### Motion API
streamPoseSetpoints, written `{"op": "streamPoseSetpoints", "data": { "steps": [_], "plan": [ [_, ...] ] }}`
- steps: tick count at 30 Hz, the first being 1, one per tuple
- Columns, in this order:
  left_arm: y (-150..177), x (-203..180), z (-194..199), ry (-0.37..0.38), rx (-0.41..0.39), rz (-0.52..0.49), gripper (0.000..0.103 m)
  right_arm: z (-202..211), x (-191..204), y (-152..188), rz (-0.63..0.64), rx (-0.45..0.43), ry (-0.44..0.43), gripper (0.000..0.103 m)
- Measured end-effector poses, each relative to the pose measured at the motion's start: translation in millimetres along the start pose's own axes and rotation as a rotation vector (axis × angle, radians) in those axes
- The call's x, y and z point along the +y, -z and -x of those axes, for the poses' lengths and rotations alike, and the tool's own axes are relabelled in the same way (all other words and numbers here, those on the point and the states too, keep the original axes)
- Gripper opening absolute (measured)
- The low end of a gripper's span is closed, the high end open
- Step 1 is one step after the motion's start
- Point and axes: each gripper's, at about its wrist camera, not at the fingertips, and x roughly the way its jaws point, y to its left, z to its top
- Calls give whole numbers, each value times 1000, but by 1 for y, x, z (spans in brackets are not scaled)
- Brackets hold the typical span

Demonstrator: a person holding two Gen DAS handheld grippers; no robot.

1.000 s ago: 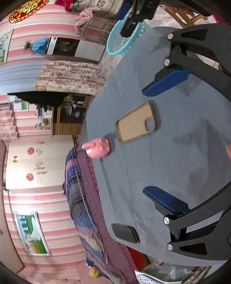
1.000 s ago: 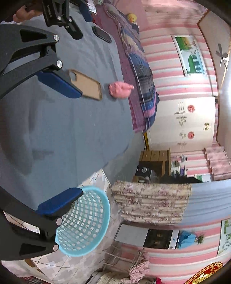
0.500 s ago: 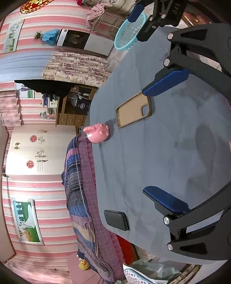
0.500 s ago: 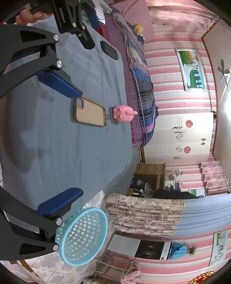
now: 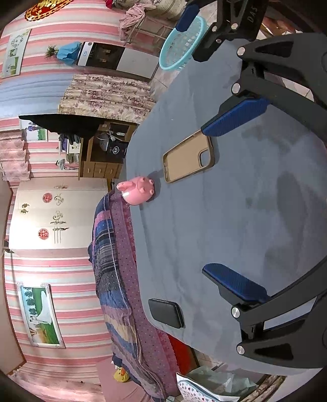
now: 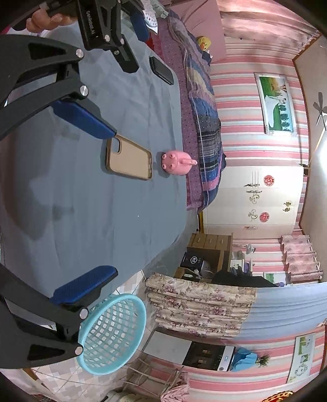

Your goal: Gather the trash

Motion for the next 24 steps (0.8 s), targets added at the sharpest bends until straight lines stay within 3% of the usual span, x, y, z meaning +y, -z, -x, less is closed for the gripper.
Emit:
{"op": "streamPoseSetpoints", "data": {
  "steps": [24],
  "plan": [
    [-4, -4, 5, -24, -17, -6, 98, 1, -1, -4, -20, -16, -22, 98]
  ]
}}
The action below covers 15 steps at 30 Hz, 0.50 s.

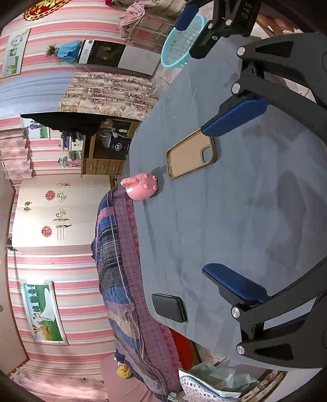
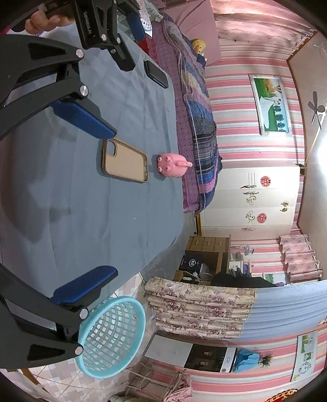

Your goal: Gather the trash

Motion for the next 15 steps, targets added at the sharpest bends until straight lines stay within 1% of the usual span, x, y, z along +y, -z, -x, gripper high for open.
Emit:
{"op": "streamPoseSetpoints", "data": {
  "steps": [15],
  "plan": [
    [1, 0, 0, 0, -1, -1, 98, -1, 0, 1, 4, 1, 2, 99]
  ]
}}
